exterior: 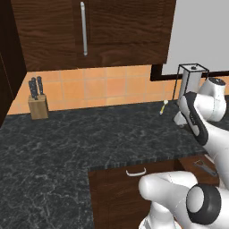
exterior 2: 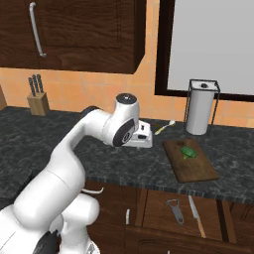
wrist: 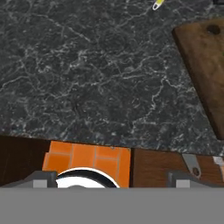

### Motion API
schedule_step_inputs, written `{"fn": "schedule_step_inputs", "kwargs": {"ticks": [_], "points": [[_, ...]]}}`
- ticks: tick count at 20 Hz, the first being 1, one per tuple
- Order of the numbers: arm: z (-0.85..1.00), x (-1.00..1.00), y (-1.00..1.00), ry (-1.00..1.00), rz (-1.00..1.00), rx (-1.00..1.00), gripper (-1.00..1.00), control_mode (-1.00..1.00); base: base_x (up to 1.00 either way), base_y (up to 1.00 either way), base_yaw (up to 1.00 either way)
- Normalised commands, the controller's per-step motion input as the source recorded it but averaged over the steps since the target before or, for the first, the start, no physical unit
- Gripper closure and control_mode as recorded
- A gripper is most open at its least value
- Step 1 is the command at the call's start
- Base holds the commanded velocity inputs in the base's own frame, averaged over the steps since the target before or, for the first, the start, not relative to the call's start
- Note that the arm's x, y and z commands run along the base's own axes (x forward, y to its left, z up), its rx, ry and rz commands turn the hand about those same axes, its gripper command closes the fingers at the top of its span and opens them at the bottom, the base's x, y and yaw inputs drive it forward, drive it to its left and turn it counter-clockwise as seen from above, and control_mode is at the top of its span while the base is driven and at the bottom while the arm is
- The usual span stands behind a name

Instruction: Place the appropriate cutting tool for cutting the broccoli skin on the cutting board.

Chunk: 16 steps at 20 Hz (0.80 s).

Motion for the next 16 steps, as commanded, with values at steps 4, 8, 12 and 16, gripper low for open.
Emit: {"fn": "schedule_step_inputs", "kwargs": {"ticks": [4, 8, 12, 16], "points": [[-0.91, -0.06, -1.0, 0.16, 0.0, 0.0, -1.0, -1.0, 0.0, 0.0, 0.0], [-0.96, -0.28, -1.0, 0.05, 0.0, 0.0, -1.0, -1.0, 0.0, 0.0, 0.0], [-0.73, -0.49, -0.64, 0.11, -0.03, 0.0, -1.0, -1.0, 0.0, 0.0, 0.0], [-0.46, -0.65, -0.26, 0.02, -0.01, 0.0, -1.0, -1.0, 0.0, 0.0, 0.0]]}}
